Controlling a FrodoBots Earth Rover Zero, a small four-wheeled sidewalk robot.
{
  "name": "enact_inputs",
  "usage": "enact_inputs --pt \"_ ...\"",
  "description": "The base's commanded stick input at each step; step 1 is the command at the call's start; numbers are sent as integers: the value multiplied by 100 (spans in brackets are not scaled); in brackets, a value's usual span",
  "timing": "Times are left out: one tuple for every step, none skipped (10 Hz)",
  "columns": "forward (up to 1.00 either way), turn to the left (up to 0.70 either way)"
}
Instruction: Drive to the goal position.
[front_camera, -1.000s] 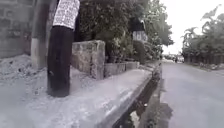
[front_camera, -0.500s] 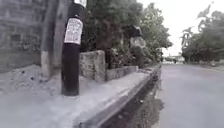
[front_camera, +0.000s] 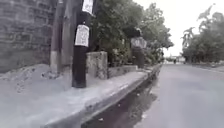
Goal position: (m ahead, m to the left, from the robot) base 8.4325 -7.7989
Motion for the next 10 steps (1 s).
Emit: enact_inputs --pt "0 -63" --pt "0 -70" --pt "0 -70" --pt "0 -70" --pt "0 -70" --pt "0 -70" --pt "1 -67" --pt "10 -38" --pt "20 -41" --pt "29 -59"
